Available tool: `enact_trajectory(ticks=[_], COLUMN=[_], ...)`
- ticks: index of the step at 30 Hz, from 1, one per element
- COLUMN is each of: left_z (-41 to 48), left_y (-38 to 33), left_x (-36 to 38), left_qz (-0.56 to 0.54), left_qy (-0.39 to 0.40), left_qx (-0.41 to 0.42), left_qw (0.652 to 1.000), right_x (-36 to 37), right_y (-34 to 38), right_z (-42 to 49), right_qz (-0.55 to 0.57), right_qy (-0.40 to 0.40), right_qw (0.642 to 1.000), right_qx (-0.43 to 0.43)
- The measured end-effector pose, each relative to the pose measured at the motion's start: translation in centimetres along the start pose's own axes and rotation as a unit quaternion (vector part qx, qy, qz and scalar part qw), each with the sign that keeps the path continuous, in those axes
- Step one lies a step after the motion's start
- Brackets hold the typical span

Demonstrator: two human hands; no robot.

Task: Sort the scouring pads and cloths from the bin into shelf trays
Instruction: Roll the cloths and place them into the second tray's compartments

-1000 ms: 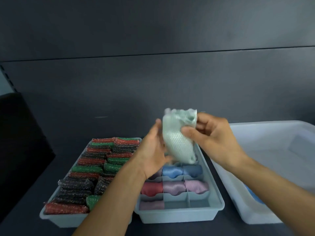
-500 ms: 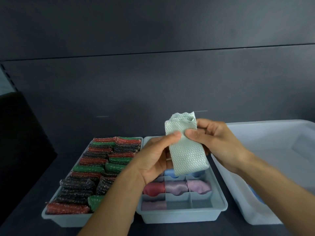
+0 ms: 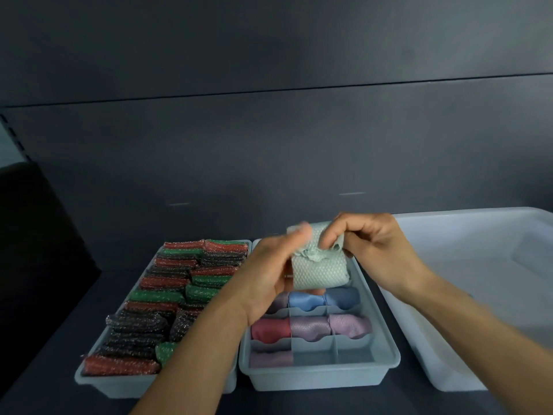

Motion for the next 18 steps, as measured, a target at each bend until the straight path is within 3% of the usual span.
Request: enact_trajectory(ticks=[2,5,8,10,14,18], left_z=[-0.1,-0.4,-0.9,-1.1,-1.3,-1.4], left_y=[0.0,-0.4,-1.2,-1.2,-0.5,0.2], left_x=[-0.3,-1.0,-0.6,-0.5,-0.8,-1.5], left_qz=[0.030,0.071,0.147,0.157,0.004,-0.097], left_qy=[-0.038,-0.097,-0.106,-0.103,-0.049,0.022], left_qx=[0.030,0.099,0.178,0.201,0.147,0.045], left_qw=[0.998,0.988,0.967,0.961,0.988,0.994], right_x=[0.0,-0.2,0.4,0.8,1.1,1.3], right_y=[-0.3,-1.1,-1.7,-1.6,-1.6,-1.7], right_z=[-0.1,0.0,-0.7,-0.9,-1.0,-1.2], right_qz=[0.022,0.142,0.092,0.094,0.257,0.288], right_qy=[-0.004,0.005,0.080,0.062,0.049,0.082], right_qw=[1.000,0.981,0.972,0.976,0.946,0.932], right_qx=[0.002,0.129,0.198,0.186,0.193,0.205])
Point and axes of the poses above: each hand's wrist, its own z-axis towards the middle knuckle, its own x-axis out of the palm, y = z × x, the point moved 4 cm from there along z, towards the middle knuckle, and after that the axes turned 4 degrees about -y, right-handed, at the moved point
